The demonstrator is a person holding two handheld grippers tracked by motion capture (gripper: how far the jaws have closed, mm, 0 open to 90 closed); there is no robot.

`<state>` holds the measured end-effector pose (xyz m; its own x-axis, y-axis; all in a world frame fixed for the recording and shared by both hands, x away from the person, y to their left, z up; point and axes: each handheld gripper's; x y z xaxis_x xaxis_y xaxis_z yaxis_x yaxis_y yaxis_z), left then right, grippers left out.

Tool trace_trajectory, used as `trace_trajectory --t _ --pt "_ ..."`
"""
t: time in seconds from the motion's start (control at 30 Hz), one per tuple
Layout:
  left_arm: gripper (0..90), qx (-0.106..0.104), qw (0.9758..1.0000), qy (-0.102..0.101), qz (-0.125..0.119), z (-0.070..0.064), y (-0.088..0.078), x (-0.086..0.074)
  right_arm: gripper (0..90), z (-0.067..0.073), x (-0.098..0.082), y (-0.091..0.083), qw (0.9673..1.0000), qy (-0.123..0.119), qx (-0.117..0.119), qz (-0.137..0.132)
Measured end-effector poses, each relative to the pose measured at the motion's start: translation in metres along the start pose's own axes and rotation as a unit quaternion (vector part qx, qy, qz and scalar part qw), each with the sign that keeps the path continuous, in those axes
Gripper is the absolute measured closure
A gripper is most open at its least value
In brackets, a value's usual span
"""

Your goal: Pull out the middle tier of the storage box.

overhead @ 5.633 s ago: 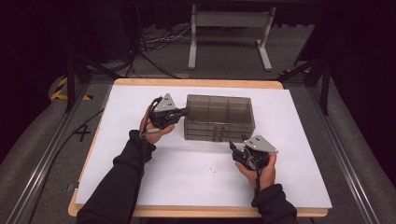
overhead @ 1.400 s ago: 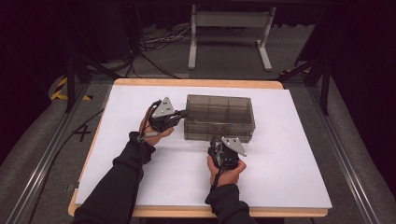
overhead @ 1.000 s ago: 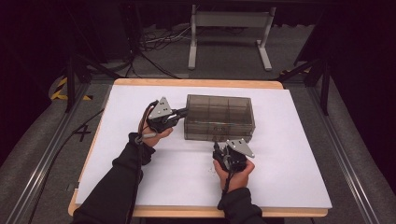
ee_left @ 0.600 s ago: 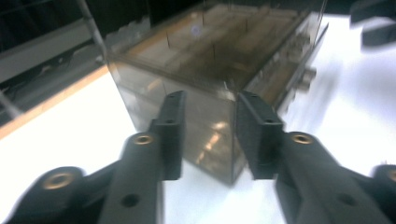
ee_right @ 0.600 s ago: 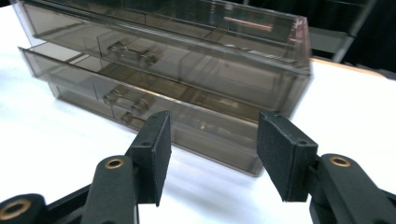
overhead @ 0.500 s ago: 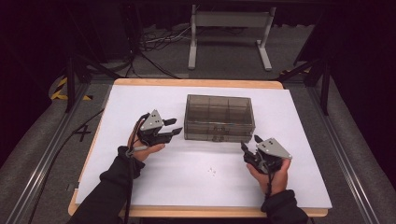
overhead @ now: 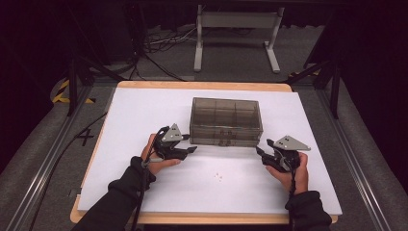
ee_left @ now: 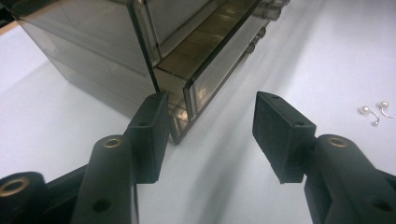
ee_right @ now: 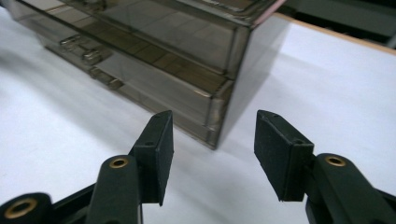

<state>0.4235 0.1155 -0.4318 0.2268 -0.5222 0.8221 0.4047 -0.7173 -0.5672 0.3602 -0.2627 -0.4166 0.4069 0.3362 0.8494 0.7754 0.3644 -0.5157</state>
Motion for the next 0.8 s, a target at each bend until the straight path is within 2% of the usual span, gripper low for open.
trace_trajectory --t 0.17,0.2,0.3,0.47,0.57,0.7,0.8 --pt "53.2 -0.002 1.0 0.006 0.005 0.001 -0.001 -0.003 52.9 0.0 0.002 0.008 0.9999 0.0 0.017 0.001" --pt "57.3 -0.004 0.9999 0.008 0.006 0.001 -0.001 -0.003 54.1 0.001 0.003 0.012 0.9997 -0.006 0.021 0.006" --pt "64.1 -0.002 0.9999 0.014 0.01 0.0 -0.001 -0.003 57.0 0.003 0.003 0.018 0.9994 -0.006 0.031 0.011" --pt "68.7 -0.004 0.9999 0.008 0.009 0.002 -0.001 -0.004 60.5 0.003 0.003 0.017 0.9995 -0.003 0.031 0.01" --pt "70.8 -0.001 0.9998 0.013 0.011 0.001 -0.002 -0.003 62.8 0.005 0.003 0.016 0.9995 -0.007 0.027 0.012" --pt "76.8 0.007 0.9996 0.021 0.018 0.001 -0.003 -0.002 70.8 0.004 0.002 0.013 0.9996 -0.004 0.025 0.012" --pt "84.9 0.013 0.9993 0.026 0.022 0.002 -0.004 -0.002 74.8 0.004 0.002 0.011 0.9991 -0.023 0.027 0.022"
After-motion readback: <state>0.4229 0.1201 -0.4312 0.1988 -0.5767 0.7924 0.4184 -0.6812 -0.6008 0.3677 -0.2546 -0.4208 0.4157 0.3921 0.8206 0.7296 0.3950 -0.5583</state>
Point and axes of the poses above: each handheld gripper's, and its own axes: y roughly forward along the jaws, x roughly out of its top, z roughly to its left
